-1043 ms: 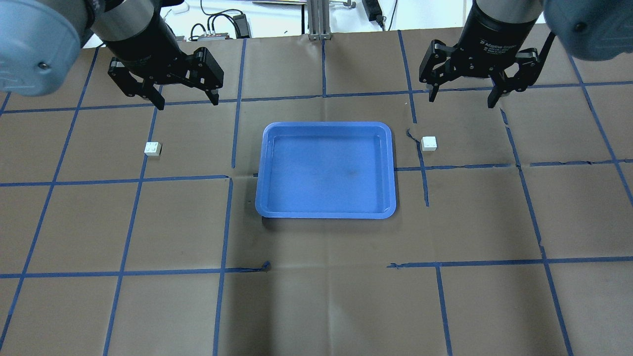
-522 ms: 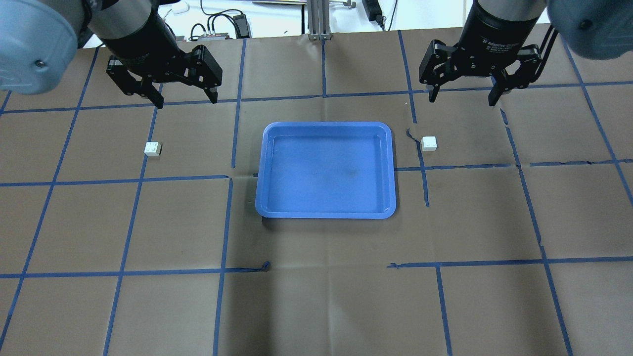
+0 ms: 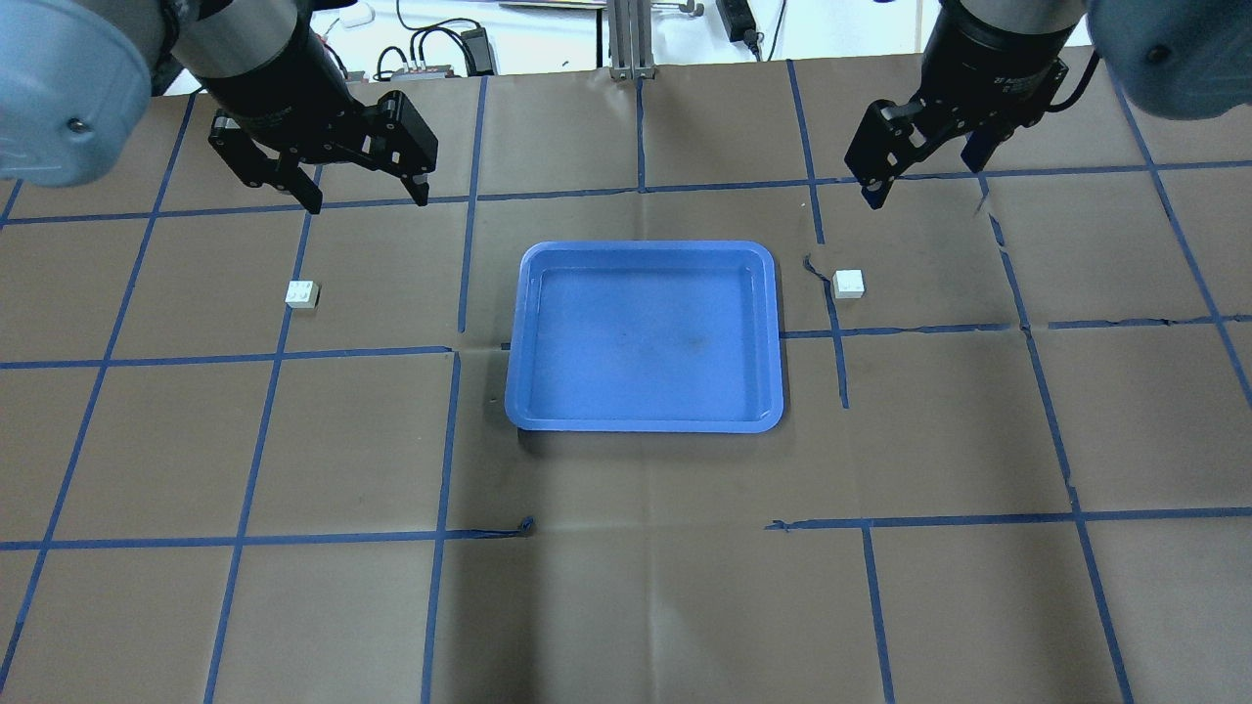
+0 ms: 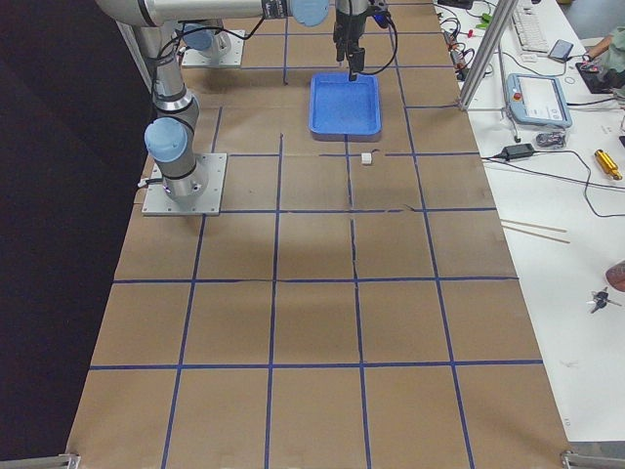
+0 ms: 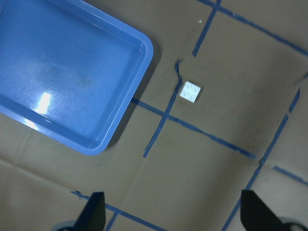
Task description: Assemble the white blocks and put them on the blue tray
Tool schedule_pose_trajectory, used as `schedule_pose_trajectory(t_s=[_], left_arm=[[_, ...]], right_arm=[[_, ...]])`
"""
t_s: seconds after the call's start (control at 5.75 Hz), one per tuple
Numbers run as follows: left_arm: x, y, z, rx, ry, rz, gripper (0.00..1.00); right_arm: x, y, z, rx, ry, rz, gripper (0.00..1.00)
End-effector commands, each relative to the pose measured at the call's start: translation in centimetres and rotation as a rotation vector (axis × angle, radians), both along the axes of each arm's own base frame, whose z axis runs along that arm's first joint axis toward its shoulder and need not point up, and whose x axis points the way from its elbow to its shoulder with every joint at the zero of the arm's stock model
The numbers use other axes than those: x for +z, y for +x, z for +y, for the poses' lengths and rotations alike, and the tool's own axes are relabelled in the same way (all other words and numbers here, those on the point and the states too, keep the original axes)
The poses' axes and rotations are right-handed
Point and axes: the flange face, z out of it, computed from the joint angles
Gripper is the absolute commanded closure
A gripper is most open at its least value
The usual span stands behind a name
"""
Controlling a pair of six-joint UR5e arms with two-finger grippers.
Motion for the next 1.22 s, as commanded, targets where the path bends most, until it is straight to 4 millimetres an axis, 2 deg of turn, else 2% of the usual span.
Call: schedule_pose_trajectory(t_s=[0.0, 0.17, 0.35, 0.52, 0.7, 0.87, 1.04], left_arm=[[-0.3, 0.9, -0.1, -0.082, 0.001, -0.003, 0.01], [-0.2, 2.1, -0.1, -0.148, -0.005, -0.006, 0.01], [-0.2, 4.3, -0.3, -0.262, -0.014, -0.006, 0.02], [-0.2, 5.7, -0.5, -0.356, -0.018, -0.016, 0.02], [-0.4, 6.4, -0.5, -0.535, -0.021, -0.026, 0.02], [-1.0, 9.5, -1.1, -0.661, -0.016, -0.023, 0.02], [-1.7, 12.8, -1.3, -0.748, -0.009, -0.024, 0.01]], right_arm=[[-0.7, -2.6, -2.4, 0.507, -0.063, 0.044, 0.00], [-1.6, -5.5, -3.7, 0.735, -0.055, 0.059, 0.00], [-2.5, -8.1, -4.7, 0.914, -0.056, 0.038, 0.00], [-3.6, -8.9, -5.4, 1.036, -0.081, -0.006, 0.00], [-4.7, -9.3, -6.0, 1.083, -0.077, -0.030, 0.00], [-6.4, -8.8, -7.0, 1.098, -0.100, -0.102, 0.00], [-8.3, -9.2, -8.0, 1.172, -0.106, -0.138, 0.00]])
